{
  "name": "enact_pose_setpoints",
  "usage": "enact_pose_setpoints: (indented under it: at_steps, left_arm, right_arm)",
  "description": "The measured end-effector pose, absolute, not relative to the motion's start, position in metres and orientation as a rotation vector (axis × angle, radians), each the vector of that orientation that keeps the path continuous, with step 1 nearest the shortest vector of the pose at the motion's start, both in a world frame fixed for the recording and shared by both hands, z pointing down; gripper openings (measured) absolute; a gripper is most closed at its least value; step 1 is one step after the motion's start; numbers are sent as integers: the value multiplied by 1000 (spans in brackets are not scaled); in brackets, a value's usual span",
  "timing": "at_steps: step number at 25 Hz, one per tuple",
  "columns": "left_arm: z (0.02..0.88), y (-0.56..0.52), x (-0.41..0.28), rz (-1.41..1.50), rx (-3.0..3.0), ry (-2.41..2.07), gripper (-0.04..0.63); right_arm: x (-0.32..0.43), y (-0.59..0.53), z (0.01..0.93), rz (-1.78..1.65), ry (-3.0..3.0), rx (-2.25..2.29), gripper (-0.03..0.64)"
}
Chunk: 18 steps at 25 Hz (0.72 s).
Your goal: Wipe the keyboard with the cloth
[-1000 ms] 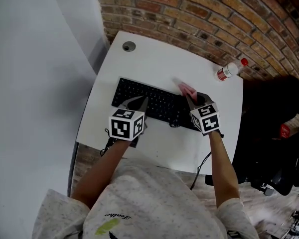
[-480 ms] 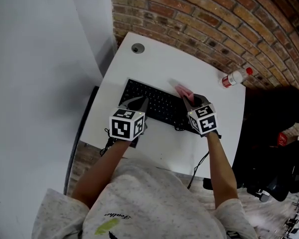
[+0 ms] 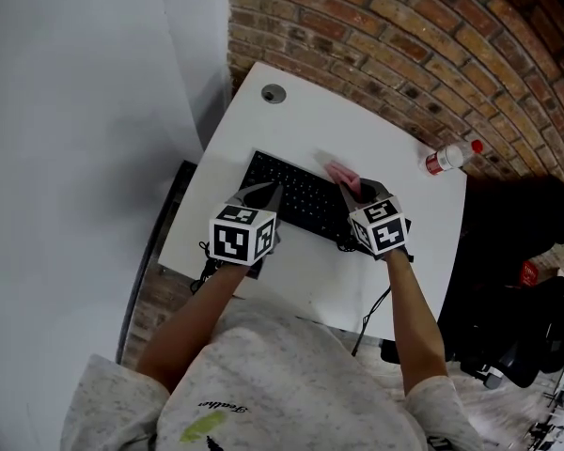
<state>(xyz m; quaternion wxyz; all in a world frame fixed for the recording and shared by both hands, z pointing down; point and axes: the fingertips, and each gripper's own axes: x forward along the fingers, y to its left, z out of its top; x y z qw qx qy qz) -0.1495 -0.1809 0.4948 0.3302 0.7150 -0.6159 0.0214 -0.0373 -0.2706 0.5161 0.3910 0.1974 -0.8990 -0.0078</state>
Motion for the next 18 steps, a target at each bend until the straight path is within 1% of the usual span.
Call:
enact_pose_setpoints:
  at_steps: [18]
  left_arm:
    - [502, -157, -207, 28, 1803, -1678, -8]
  right_arm:
    - [-115, -253, 518, -60, -2318, 394, 25]
